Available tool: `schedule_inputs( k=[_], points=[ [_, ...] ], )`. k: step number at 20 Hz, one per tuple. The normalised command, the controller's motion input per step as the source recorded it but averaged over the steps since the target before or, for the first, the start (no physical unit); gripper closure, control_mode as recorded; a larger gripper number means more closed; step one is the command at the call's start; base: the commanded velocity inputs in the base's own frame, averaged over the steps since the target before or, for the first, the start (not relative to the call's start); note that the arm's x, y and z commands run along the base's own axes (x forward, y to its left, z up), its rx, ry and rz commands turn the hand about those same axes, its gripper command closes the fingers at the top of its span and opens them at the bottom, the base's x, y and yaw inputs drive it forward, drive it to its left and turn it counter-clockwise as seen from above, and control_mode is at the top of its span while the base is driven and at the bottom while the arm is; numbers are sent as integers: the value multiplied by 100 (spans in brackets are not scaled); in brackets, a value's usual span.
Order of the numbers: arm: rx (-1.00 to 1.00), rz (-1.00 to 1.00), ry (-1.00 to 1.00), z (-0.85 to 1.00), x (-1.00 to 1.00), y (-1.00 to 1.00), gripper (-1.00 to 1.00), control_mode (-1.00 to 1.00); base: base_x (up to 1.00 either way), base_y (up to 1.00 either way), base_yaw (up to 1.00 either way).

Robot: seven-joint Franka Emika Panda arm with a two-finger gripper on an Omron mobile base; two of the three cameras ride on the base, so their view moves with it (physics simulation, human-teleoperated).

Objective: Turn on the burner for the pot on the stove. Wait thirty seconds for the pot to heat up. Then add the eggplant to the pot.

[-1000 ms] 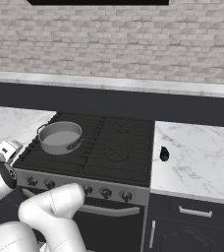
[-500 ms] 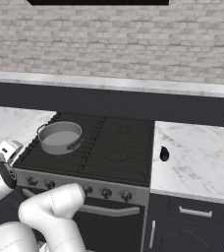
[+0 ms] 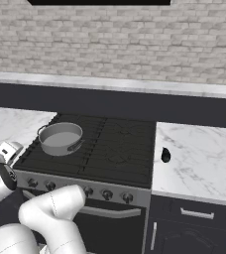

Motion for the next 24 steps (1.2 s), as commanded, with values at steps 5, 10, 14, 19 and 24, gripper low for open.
schedule_inputs(
  k=[5, 10, 14, 19, 24],
  points=[
    [0, 0, 0, 0, 0, 0, 100, -100, 0, 0, 0],
    [0, 0, 0, 0, 0, 0, 100, -100, 0, 0, 0],
    [0, 0, 0, 0, 0, 0, 100, -100, 0, 0, 0],
    [0, 0, 0, 0, 0, 0, 100, -100, 0, 0, 0],
    [0, 0, 0, 0, 0, 0, 100, -100, 0, 0, 0]
  ],
)
